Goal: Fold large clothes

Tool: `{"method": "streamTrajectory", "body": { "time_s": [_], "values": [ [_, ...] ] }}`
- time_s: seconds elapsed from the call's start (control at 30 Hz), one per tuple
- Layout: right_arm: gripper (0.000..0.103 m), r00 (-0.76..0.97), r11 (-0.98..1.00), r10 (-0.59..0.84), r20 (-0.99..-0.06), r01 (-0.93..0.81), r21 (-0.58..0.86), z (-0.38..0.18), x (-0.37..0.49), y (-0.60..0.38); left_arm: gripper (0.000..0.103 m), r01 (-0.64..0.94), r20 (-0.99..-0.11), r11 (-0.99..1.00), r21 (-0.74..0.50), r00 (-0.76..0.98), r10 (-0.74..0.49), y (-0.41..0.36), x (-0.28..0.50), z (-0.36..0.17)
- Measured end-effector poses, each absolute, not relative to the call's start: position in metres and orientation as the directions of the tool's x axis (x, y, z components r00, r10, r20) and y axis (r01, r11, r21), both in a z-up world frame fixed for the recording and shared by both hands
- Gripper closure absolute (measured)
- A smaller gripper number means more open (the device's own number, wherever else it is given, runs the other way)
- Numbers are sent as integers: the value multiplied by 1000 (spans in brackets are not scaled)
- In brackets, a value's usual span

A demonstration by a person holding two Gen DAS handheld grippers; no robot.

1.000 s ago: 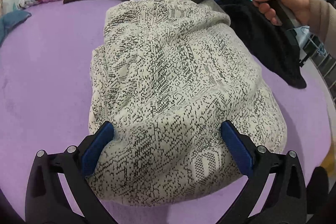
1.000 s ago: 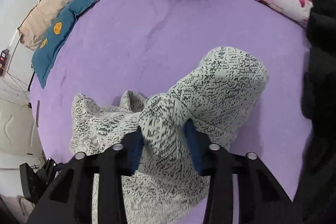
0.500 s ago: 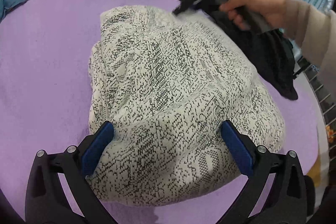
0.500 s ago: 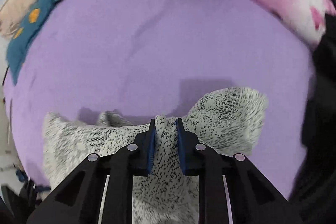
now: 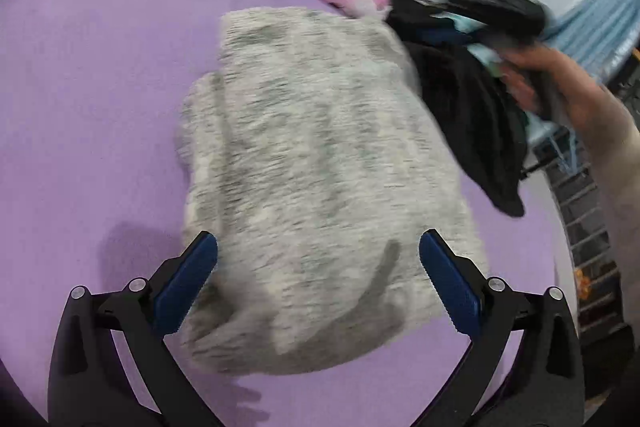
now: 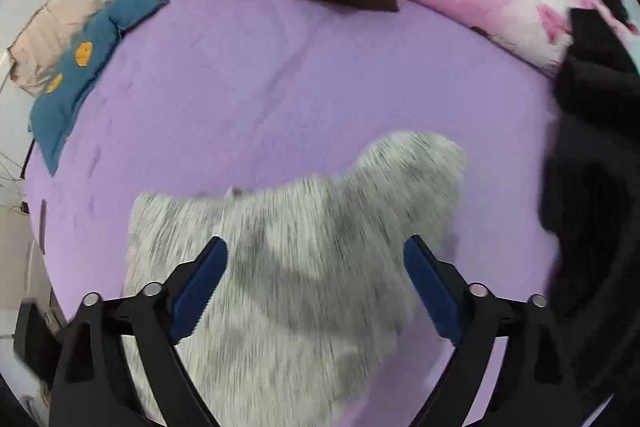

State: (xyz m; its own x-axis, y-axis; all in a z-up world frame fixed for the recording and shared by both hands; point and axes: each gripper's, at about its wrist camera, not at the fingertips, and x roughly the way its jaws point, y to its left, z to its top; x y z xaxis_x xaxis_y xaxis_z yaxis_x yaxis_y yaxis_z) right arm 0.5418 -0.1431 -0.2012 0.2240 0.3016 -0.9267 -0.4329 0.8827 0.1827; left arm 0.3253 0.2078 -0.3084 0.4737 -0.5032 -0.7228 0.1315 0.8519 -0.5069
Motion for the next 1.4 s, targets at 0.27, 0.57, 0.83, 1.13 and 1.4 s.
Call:
{"method": "streamTrajectory", "body": {
  "time_s": [0.27,0.57,0.83,1.13,1.4],
  "values": [
    [9,154,831,536,-830,-273,485,-242,457,-239,6,-24,-680,739,-673,413,-606,252,323,-341],
    [8,98,508,855,-509,33,861,-371,425,-295,5,-139,-519,504,-852,342,-783,263,335,-393],
    [6,35,376,926,-375,-59,925,-403,432,-281,5,-117,-448,434,-893,300,-842,266,347,-408],
    [5,-42,346,935,-352,-105,932,-420,463,-240,5,-86,-384,376,-923,279,-880,277,355,-420],
    [5,-72,362,925,-373,-137,922,-418,477,-204,5,-58,-363,362,-930,274,-891,255,382,-432]
  ]
}}
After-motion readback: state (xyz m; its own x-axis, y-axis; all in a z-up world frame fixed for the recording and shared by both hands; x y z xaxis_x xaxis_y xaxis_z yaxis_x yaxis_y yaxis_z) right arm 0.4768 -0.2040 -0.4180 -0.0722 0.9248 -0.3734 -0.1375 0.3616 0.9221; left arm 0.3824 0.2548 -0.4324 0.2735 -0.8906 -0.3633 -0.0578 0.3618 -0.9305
